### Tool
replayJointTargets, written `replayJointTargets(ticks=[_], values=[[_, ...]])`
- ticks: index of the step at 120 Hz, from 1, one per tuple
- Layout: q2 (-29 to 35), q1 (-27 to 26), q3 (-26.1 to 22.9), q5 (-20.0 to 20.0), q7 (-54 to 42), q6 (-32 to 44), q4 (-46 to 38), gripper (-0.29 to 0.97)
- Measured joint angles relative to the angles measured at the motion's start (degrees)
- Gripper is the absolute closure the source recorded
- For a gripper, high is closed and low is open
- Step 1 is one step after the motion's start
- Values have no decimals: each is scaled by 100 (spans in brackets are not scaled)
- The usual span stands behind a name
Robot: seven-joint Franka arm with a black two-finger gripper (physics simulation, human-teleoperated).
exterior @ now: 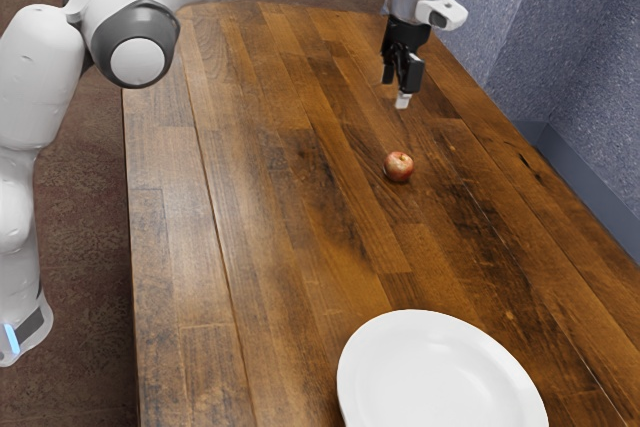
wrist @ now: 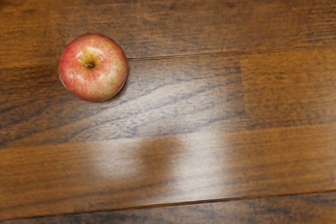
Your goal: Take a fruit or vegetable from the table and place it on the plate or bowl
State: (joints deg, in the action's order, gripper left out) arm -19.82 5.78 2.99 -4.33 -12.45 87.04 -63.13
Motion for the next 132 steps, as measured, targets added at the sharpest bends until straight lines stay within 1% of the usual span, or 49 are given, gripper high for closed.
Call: replayJointTargets(ticks=[16,24,32,38,46,62,92,114,132], values=[[19,8,26,-54,4,58,-7,0],[22,44,157,-250,6,75,-19,0],[8,115,450,-660,13,81,-73,0],[0,147,527,-866,19,97,-76,0],[-146,138,525,-1009,18,157,-72,0],[-560,193,559,-1143,-20,490,-82,0],[-1127,204,563,-1171,-83,1236,-53,0],[-1386,188,532,-737,-255,1883,-15,0],[-1564,187,512,-621,-404,2346,-9,0]])
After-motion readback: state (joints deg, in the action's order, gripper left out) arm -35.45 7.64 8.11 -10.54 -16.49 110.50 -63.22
